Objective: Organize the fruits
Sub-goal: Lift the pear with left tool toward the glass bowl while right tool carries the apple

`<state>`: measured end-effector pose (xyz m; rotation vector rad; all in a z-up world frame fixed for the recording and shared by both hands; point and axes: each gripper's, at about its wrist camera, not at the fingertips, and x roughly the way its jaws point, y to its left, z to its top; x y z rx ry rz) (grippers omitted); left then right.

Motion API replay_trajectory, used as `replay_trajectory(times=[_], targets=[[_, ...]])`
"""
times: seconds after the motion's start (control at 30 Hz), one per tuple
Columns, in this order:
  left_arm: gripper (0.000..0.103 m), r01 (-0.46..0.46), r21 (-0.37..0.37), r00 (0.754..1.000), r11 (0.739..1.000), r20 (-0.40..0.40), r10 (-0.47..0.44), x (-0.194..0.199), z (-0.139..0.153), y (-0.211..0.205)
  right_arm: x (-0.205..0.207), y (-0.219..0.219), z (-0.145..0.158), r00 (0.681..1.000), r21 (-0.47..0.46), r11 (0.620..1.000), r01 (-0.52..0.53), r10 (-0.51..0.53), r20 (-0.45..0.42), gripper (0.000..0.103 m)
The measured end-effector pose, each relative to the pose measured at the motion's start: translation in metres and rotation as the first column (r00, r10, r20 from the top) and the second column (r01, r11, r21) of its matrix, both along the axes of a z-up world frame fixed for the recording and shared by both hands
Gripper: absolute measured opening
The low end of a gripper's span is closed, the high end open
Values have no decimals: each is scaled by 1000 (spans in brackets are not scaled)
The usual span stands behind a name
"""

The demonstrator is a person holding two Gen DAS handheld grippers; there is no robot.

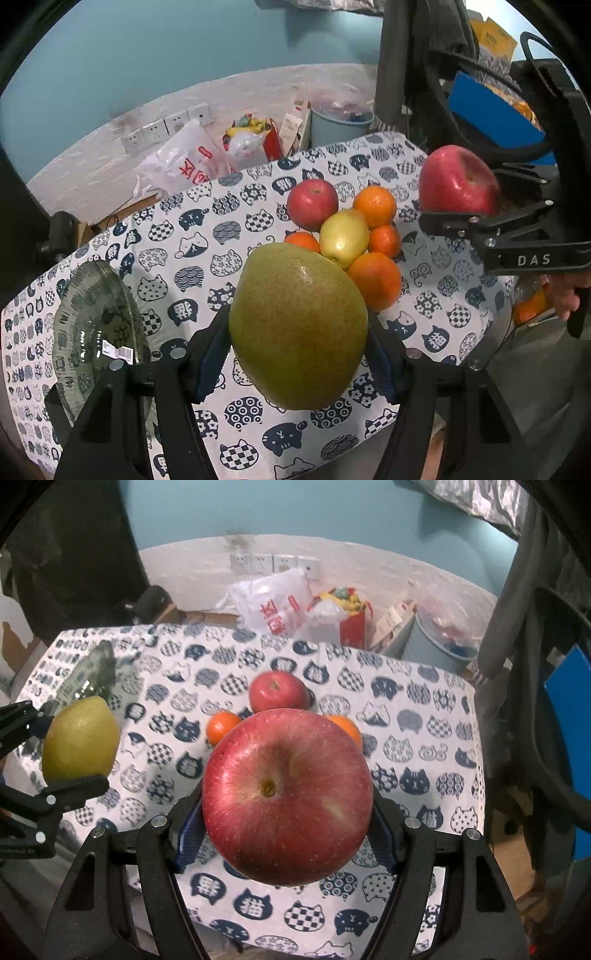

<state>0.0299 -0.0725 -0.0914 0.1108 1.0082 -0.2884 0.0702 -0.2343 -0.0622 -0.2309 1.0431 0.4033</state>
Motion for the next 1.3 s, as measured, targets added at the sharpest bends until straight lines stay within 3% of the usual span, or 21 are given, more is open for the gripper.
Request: replay_trajectory(times=[0.23,0.8,1.3], targets=[[68,-30,2,999,1000,38,30,-6,13,17,0,23,15,999,26,999,-37,36,27,74],[68,-165,-39,986,986,19,165,-3,14,76,8,88,25,989,33,989,-146,144,41,74],[68,-295,-45,955,954,-4,295,-9,5,136,11,157,22,971,36,971,-237,237,18,74]])
